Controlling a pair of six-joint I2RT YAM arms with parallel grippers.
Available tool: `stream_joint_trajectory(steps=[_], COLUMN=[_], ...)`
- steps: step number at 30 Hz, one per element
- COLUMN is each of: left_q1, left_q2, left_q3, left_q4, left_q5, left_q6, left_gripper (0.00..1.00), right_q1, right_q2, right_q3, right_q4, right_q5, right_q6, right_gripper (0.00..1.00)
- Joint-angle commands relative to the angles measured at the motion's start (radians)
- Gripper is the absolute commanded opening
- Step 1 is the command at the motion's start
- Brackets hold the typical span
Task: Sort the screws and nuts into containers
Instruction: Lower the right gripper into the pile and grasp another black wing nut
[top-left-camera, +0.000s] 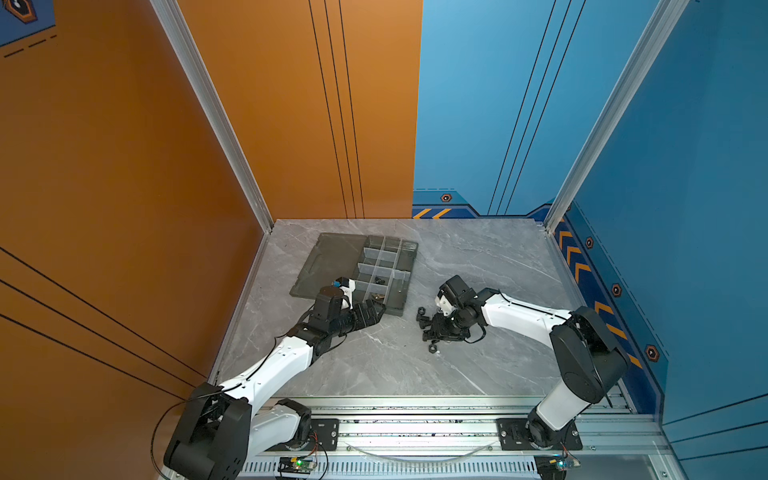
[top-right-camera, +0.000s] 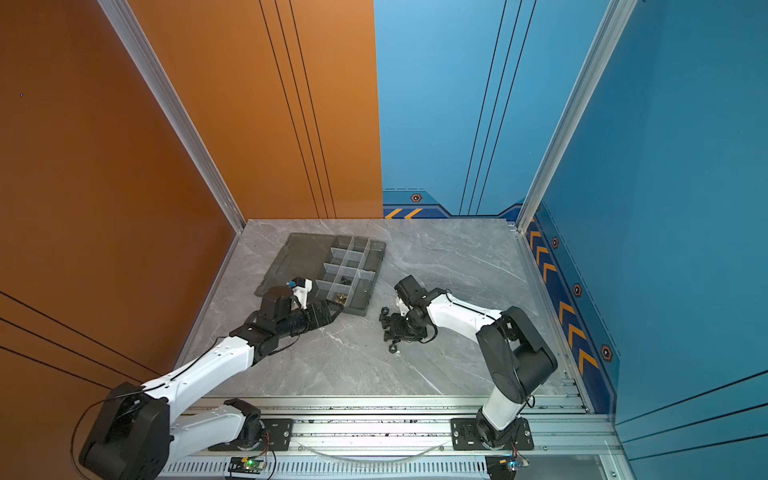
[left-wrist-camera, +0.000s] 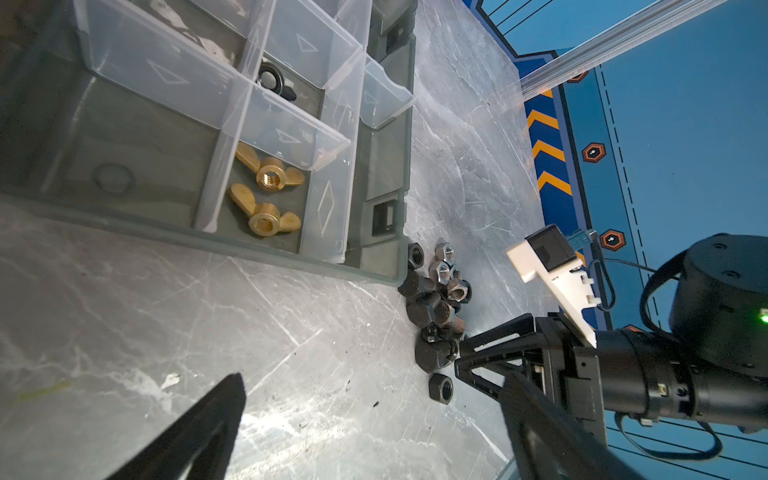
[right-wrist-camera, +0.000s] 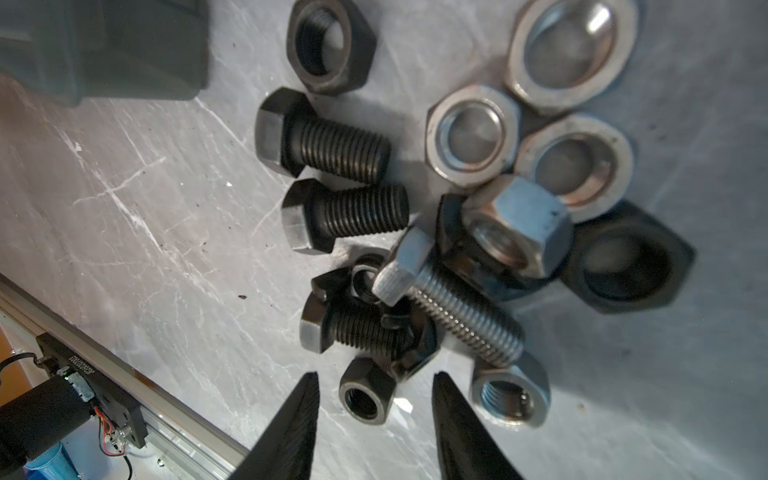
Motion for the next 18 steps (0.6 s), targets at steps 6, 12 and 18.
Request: stream_joint_trajectory(steps=[6,12,18], left_q1=[-0.006,-0.009,-0.01], left_q2=[0.019,0.024,0.03], left_q3=[0.004,0.005,0.005], left_q4=[0.015,0.016,0.02], left_q5=[0.022,0.023,0.021], left_q6=[-0.003,-0.003,-0.004], left_gripper=[0.98,0.98,0.98], right_q1=[-0.012,-0.01,-0.01], right_q2=[0.019,0.031,0.032], right_q3=[-0.025,-0.028,-0.026], right_q4=[-0.001,-0.016,-0.044], right_q5=[0.07,0.112,0.168], right_q6=[0.0,-0.01,-0.024], right_gripper=[0.47,0.47,0.46])
